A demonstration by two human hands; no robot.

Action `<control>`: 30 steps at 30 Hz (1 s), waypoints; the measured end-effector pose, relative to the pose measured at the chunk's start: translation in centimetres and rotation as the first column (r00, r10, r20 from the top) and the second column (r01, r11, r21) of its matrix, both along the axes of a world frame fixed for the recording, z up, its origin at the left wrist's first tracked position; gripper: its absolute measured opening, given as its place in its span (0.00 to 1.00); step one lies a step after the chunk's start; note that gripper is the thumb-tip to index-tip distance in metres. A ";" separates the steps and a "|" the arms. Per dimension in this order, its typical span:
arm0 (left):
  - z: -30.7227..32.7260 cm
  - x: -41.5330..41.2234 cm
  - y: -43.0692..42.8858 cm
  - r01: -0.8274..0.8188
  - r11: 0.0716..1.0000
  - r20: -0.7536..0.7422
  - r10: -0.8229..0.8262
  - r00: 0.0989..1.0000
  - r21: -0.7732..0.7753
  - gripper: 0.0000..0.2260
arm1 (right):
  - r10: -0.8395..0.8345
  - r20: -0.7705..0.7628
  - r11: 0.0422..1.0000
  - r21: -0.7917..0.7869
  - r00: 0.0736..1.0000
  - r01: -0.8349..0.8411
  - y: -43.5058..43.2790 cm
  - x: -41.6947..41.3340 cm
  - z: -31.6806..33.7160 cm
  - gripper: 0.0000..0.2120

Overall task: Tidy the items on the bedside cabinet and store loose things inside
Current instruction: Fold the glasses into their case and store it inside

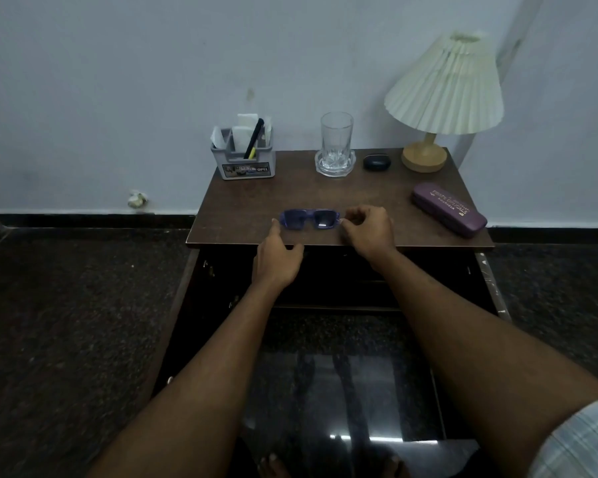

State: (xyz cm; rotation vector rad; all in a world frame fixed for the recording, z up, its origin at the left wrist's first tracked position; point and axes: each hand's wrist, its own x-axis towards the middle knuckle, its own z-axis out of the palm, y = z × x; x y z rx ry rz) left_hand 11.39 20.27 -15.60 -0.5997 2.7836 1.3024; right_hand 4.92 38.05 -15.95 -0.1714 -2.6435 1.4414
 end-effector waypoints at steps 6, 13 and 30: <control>1.9 2.3 1.3 -0.051 0.999 -0.237 0.045 0.970 -0.017 0.19 | 0.097 0.024 0.995 -0.009 0.995 -0.097 2.5 2.7 1.0 0.16; 2.9 2.2 6.6 0.086 0.994 -0.377 -0.052 0.925 0.072 0.12 | 0.120 -0.029 0.992 0.046 0.992 -0.119 8.0 5.2 3.8 0.16; 2.1 -4.3 18.5 0.442 0.874 -0.278 -0.382 0.881 0.201 0.14 | -0.026 -0.097 0.860 0.506 0.995 0.072 16.1 1.3 2.7 0.36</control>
